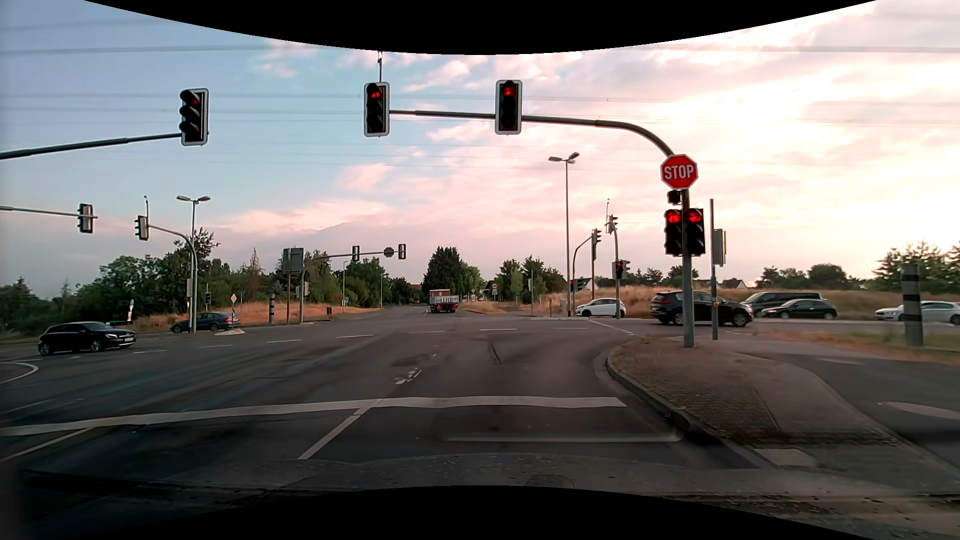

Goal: Follow the waypoints while adhering to traffic rules and regulations

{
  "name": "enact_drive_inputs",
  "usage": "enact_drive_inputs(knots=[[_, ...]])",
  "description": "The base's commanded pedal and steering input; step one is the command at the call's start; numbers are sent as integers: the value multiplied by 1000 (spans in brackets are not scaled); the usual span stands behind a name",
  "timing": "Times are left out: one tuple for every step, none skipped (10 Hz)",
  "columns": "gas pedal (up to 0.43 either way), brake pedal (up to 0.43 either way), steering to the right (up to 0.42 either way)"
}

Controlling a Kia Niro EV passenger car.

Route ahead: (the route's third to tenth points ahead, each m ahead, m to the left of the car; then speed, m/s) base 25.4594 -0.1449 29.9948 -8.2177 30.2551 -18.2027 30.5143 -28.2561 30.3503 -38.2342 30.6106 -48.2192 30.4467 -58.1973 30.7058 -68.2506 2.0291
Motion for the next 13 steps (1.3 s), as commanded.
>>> enact_drive_inputs(knots=[[0,232,-7],[0,232,-7],[0,232,-7],[0,232,-7],[0,232,-6],[0,232,-6],[0,232,-5],[0,232,-5],[0,226,-4],[0,226,-4],[0,220,-4],[0,220,-3],[0,213,-2]])
